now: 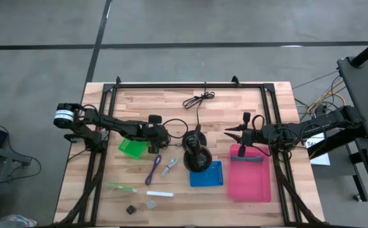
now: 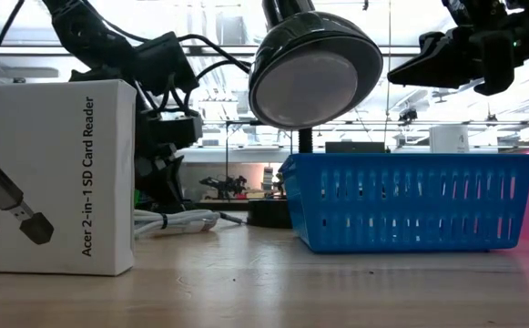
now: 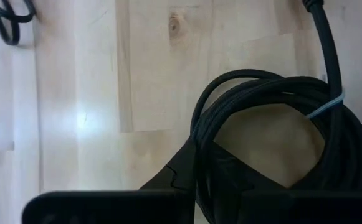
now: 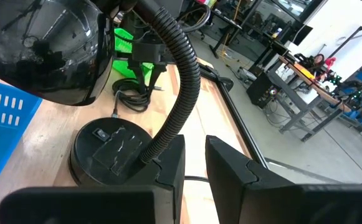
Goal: Pick and place items into bin
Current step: Put the black charger cable into the pink bin
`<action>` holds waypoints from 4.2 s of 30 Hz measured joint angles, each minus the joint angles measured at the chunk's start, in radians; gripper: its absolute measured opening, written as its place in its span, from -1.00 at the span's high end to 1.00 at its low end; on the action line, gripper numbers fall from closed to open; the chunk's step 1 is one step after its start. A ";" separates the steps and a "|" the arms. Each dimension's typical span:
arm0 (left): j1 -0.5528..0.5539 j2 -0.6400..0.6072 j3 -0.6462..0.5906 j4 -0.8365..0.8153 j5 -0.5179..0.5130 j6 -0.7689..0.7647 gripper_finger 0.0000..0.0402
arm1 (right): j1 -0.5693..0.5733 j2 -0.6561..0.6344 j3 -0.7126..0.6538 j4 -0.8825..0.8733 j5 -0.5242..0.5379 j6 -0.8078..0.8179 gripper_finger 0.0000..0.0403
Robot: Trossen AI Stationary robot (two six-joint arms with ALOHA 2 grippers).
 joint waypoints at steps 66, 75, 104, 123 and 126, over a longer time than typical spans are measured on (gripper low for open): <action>-0.003 -0.448 0.023 -0.190 -0.364 -0.035 0.94 | 0.000 0.000 -0.006 0.000 0.000 0.000 0.74; -0.004 -0.454 0.023 -0.059 -0.382 0.020 0.94 | 0.000 0.000 -0.006 0.009 0.000 0.009 0.74; -0.004 -0.495 0.037 0.239 -0.413 0.201 0.94 | -0.027 0.000 0.094 0.263 -0.002 -0.025 0.58; -0.003 -0.495 0.037 0.365 -0.377 0.314 0.94 | -0.230 0.013 0.154 0.264 -0.235 0.068 0.26; -0.003 -0.495 0.037 0.370 -0.364 0.314 0.94 | -0.267 0.055 0.183 0.264 -0.293 0.088 0.25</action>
